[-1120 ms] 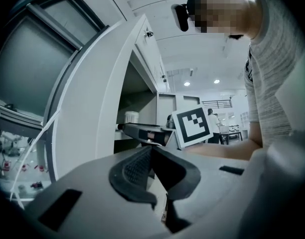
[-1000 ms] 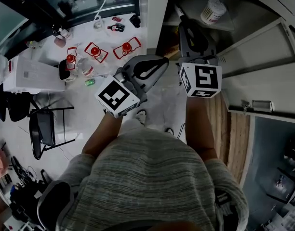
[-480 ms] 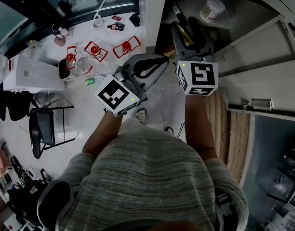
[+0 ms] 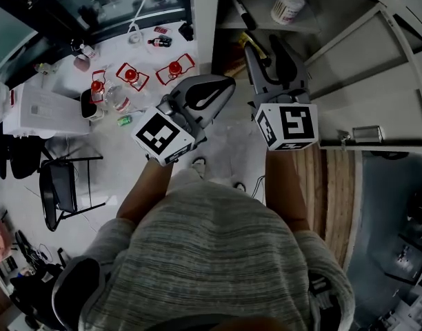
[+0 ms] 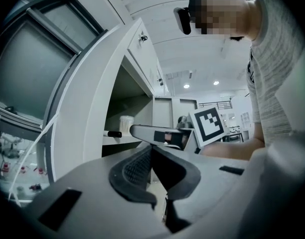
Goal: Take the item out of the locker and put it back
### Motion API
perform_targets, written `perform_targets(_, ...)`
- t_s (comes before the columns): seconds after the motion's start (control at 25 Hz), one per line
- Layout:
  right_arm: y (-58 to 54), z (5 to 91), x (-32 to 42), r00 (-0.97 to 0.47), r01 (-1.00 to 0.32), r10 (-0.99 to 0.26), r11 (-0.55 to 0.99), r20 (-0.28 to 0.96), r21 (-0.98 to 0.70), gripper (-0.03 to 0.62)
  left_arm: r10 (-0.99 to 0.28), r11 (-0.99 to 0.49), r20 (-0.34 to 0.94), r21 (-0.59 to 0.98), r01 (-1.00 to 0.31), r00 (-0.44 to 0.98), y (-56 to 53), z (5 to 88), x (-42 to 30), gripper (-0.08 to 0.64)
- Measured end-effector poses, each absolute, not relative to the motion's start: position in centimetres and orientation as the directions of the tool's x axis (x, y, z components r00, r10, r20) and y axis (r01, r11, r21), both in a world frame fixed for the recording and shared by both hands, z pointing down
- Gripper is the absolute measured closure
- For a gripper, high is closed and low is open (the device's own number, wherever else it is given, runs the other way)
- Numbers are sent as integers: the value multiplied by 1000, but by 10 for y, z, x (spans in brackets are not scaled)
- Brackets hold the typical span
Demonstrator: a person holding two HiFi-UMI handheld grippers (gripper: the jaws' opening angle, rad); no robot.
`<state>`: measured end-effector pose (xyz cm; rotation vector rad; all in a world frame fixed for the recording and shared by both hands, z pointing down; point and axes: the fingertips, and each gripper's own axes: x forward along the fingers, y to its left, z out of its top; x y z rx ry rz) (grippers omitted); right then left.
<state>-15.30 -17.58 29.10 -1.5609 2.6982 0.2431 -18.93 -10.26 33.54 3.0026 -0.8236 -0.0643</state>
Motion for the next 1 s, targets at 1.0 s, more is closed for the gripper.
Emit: perform_targets(1.0,-34,264,-88,-494,-861,-860,461,-132,214,565,-398,-917,-70,0,-399,915,-32,303,-115,552)
